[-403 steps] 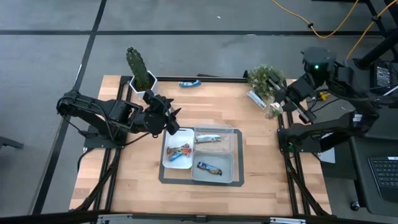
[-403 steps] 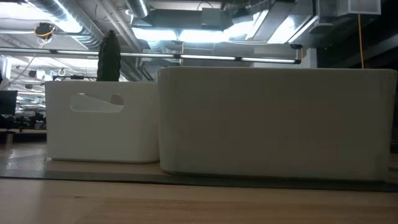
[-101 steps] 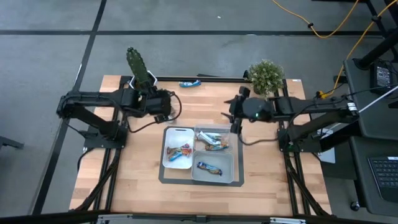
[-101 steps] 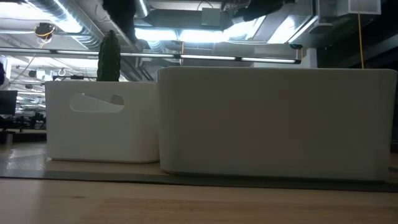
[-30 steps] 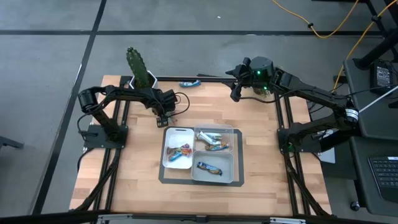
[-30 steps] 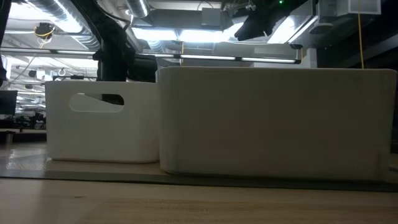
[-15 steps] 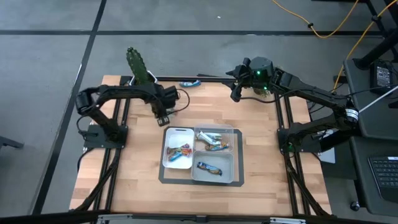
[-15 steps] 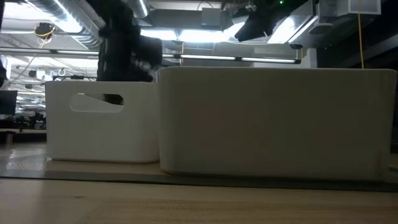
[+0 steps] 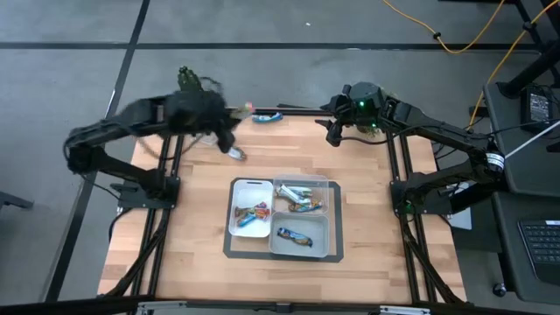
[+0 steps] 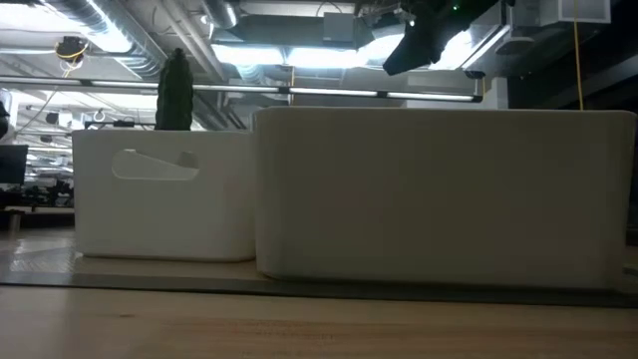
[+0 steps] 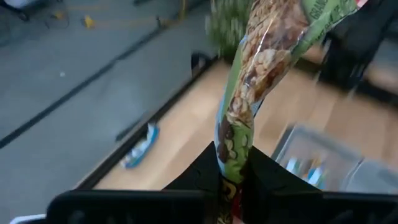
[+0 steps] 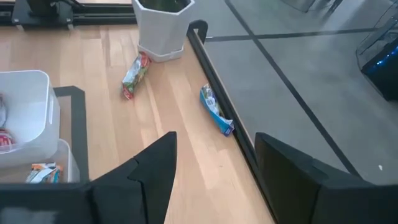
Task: Pick and place Granola Bars by type
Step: Put the red granola bar into the white bin
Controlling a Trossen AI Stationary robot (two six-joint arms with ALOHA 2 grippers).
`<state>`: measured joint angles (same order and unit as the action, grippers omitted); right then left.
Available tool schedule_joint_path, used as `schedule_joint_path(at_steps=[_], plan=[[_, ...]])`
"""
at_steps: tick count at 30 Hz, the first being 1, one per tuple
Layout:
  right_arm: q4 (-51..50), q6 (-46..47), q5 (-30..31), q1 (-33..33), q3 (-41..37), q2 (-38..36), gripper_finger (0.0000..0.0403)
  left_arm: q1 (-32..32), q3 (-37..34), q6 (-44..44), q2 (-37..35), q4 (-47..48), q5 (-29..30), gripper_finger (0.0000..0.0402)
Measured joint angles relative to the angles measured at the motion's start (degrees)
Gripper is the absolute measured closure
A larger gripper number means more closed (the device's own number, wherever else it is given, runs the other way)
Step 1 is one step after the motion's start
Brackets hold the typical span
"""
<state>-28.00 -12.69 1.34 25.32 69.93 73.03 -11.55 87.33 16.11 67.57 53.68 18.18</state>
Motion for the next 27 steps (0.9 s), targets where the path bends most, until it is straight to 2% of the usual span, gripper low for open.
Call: schedule_joint_path(at_steps=[6, 12, 14, 20, 23, 27], plan=[[-0.2, -2.5, 0.0, 0.0, 0.0, 0.0, 0.0185, 8.2, 1.8, 7.0, -4.4, 0.1, 6.7, 0.0374], [-1.0, -2.9, -0.4, 0.0, 0.0, 0.0, 0.0185, 16.0, 1.9, 9.1, -3.2, -4.7, 11.3, 0.0379], [-1.0, -3.2, -1.5, 0.0, 0.0, 0.0, 0.0185, 17.2, 1.9, 9.3, -0.7, -8.5, 10.0, 0.0378], [-1.1, -3.2, -3.6, 0.0, 0.0, 0.0, 0.0185, 17.7, 2.9, 7.4, 9.0, -20.3, -0.6, 0.0378], [-1.1, -3.1, -3.6, 0.0, 0.0, 0.0, 0.0185, 17.4, 6.3, 7.3, 12.2, -20.7, -1.6, 0.0377], [-1.1, -3.0, -3.6, 0.0, 0.0, 0.0, 0.0185, 17.4, 7.0, 10.6, 14.4, -15.1, -0.5, 0.0377]])
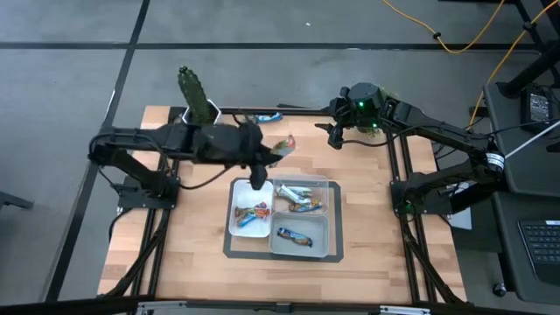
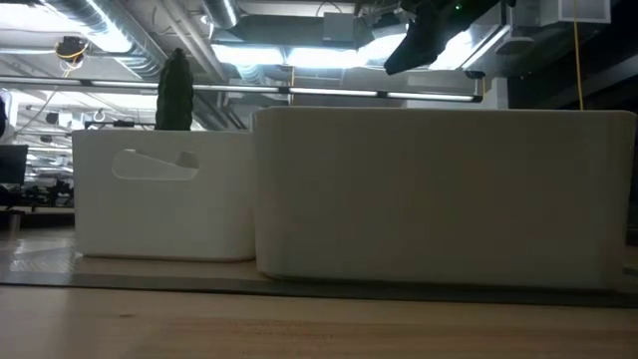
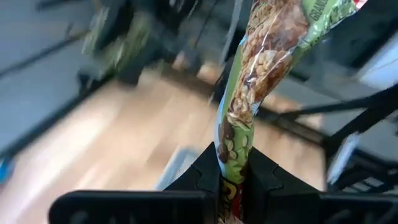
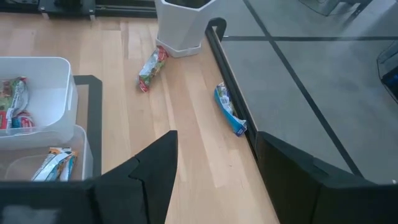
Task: Pick and place Granola Bars by type
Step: Put the red granola bar into the white bin
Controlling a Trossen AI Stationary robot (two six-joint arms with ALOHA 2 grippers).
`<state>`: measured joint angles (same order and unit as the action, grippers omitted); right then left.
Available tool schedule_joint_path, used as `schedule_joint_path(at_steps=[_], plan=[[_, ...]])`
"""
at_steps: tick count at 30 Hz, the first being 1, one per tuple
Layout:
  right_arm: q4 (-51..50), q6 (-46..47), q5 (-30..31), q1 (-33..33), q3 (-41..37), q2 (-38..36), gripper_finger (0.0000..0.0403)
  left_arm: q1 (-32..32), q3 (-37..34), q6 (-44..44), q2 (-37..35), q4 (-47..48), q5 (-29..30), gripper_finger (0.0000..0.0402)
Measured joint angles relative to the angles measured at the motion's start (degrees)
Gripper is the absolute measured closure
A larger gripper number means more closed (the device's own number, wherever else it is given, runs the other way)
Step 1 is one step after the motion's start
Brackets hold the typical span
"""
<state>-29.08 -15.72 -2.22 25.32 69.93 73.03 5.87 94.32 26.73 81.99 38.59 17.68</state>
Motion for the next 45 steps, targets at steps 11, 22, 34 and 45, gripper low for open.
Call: schedule_joint_path(at_steps=[11, 22, 34, 45], plan=[[-1.8, -0.1, 0.0, 0.0, 0.0, 0.0, 0.0185, 5.8, -13.1, 22.3, 7.2, 15.7, -5.1, 0.0375], [-3.2, -2.9, 0.0, 0.0, 0.0, 0.0, 0.0185, 8.0, -16.2, 33.9, 7.8, 21.2, -8.2, 0.0374], [-3.2, -3.1, -0.9, 0.0, 0.0, 0.0, 0.0185, 5.8, -15.9, 35.6, 7.8, 25.1, -10.1, 0.0235], [-3.4, -3.9, -1.0, 0.0, 0.0, 0.0, 0.0185, 0.8, -2.6, 19.6, 6.1, 40.3, -0.7, 0.0189]])
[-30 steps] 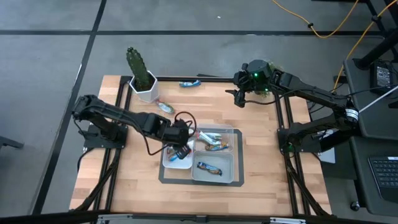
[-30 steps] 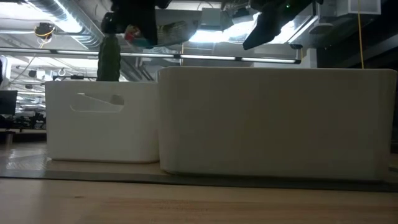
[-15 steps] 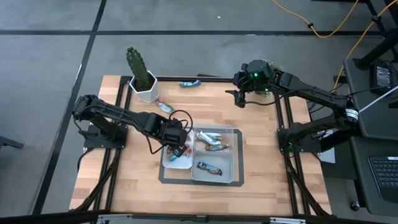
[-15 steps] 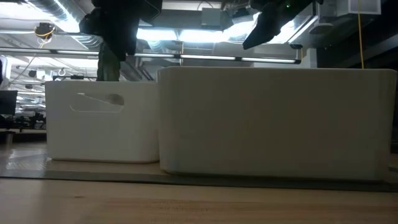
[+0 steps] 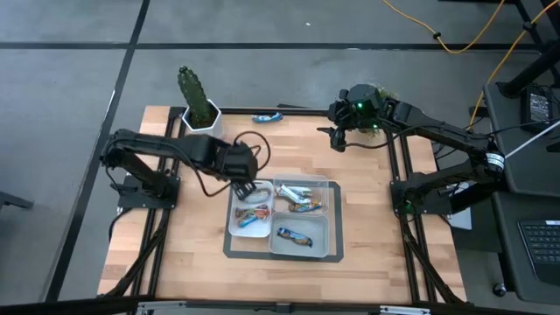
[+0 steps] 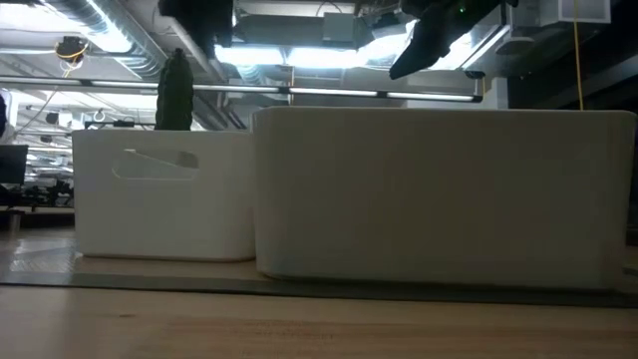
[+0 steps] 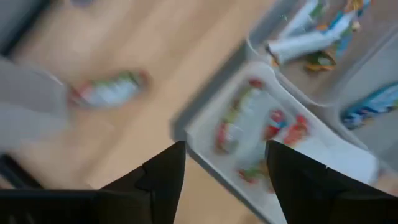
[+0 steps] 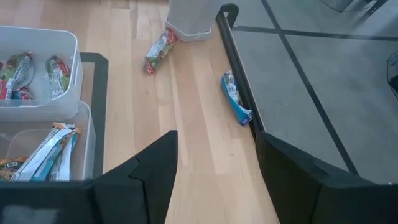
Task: Pick and place Granola Bars by type
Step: Put the red granola bar into the white bin
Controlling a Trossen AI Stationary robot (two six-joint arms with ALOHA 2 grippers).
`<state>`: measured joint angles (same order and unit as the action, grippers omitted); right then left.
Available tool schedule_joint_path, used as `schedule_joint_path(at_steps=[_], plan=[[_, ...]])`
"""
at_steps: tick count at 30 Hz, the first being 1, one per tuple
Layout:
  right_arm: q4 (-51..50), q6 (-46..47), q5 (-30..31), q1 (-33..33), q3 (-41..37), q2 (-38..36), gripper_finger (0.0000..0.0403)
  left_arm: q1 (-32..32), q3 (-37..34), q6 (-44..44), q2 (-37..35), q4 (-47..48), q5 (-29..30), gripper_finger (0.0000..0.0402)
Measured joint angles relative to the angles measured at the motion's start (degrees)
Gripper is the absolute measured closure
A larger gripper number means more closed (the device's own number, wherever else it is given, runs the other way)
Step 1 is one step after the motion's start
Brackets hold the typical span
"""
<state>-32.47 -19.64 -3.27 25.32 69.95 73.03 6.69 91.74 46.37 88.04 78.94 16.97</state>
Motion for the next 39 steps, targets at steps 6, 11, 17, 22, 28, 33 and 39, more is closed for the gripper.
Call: schedule_joint_path(at_steps=[6, 11, 17, 22, 28, 33, 39], plan=[[0.1, 0.0, 0.0, 0.0, 0.0, 0.0, 0.0185, -6.1, 1.6, -19.2, -1.1, 5.5, 2.4, 0.0191], [0.2, 0.9, 0.0, 0.0, 0.0, 0.0, 0.0185, -13.5, 1.5, -35.1, 0.0, 6.5, 5.0, 0.0191], [0.3, 1.5, 0.1, 0.0, 0.0, 0.0, 0.0185, -22.8, -3.1, -53.2, 0.4, -1.1, -0.2, 0.0178], [0.5, 4.0, 0.5, 0.0, 0.0, 0.0, 0.0185, -29.2, -10.6, -62.4, 0.4, -6.3, -5.1, 0.0142], [0.5, 4.6, 0.6, 0.0, 0.0, 0.0, 0.0185, -33.7, -19.4, -70.3, 1.1, -13.0, -4.5, 0.0101], [0.5, 5.9, 0.6, 0.0, 0.0, 0.0, 0.0185, -34.5, -24.9, -76.8, 2.9, -20.0, -3.0, 0.0093], [0.5, 5.9, 0.7, 0.0, 0.0, 0.0, 0.0185, -34.4, -26.0, -82.6, 7.6, -26.3, -3.1, 0.0093]])
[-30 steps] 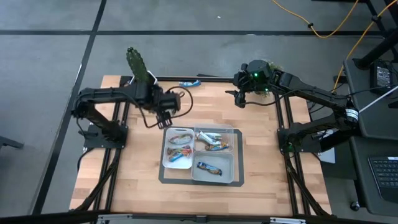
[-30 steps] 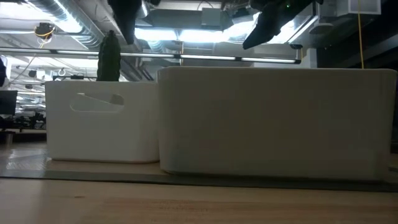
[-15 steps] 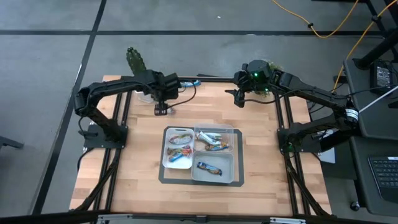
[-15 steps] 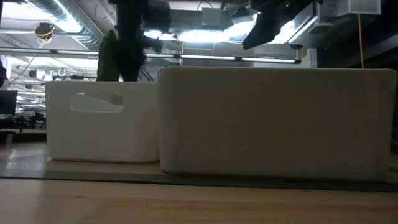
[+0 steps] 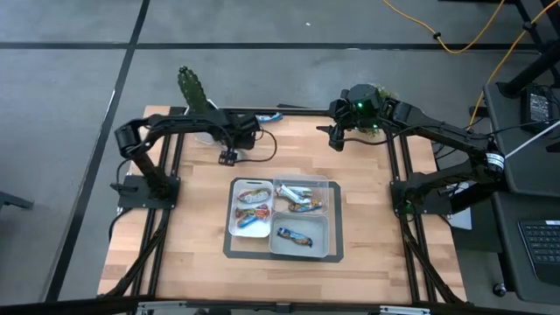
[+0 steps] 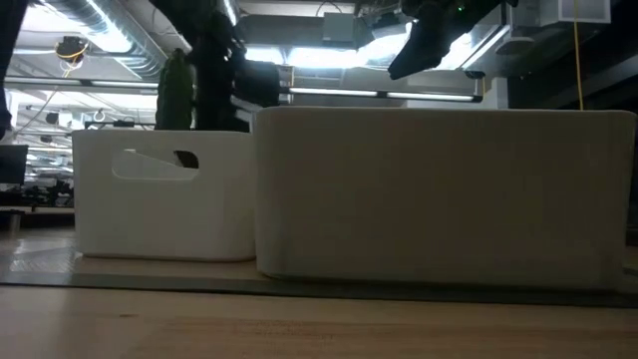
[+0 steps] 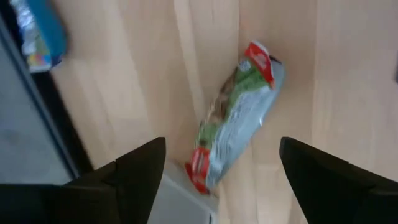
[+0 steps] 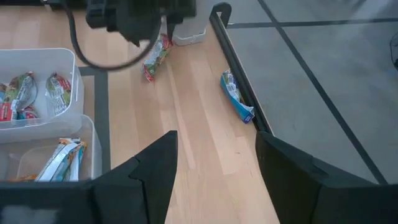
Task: Pick and place Granola Bars by type
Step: Put the red granola bar into the white bin
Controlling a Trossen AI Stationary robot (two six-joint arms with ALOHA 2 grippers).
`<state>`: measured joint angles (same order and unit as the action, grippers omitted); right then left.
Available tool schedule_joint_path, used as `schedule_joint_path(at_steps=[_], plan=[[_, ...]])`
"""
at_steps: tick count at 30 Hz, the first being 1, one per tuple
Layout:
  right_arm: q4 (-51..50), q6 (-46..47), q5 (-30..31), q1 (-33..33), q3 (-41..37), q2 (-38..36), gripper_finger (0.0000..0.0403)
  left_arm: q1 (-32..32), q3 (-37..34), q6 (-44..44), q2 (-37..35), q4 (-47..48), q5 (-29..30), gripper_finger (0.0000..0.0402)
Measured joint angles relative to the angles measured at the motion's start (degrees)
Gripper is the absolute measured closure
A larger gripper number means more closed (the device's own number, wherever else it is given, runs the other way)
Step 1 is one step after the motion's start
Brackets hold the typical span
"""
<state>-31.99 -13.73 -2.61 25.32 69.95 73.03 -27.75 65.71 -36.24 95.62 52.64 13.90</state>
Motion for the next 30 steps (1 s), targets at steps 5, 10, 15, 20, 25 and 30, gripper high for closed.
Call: schedule_joint_path(at_steps=[5, 10, 15, 20, 25, 30], plan=[[0.0, 0.8, 0.0, 0.0, 0.0, 0.0, 0.0185, 0.0, 0.0, -2.0, 5.7, -1.6, -1.9, 0.0093], [-0.4, 1.8, 0.0, 0.0, 0.0, 0.0, 0.0185, 0.0, 0.0, -3.9, 11.0, -1.6, -1.7, 0.0098], [-0.7, 1.7, 0.0, 0.0, 0.0, 0.0, 0.0185, 0.2, 0.2, -3.8, 12.8, -1.0, -0.6, 0.0150], [-0.7, 1.2, 0.0, 0.0, 0.0, 0.0, 0.0185, 1.3, 0.5, 0.4, 12.4, -0.2, 1.8, 0.0271], [-0.7, 1.0, 0.0, 0.0, 0.0, 0.0, 0.0185, 2.7, 4.5, 10.0, 10.5, 6.0, 1.9, 0.0384], [-0.7, 1.4, 0.0, 0.0, 0.0, 0.0, 0.0185, 5.1, 12.2, 21.2, 5.8, 10.0, -0.4, 0.0380]])
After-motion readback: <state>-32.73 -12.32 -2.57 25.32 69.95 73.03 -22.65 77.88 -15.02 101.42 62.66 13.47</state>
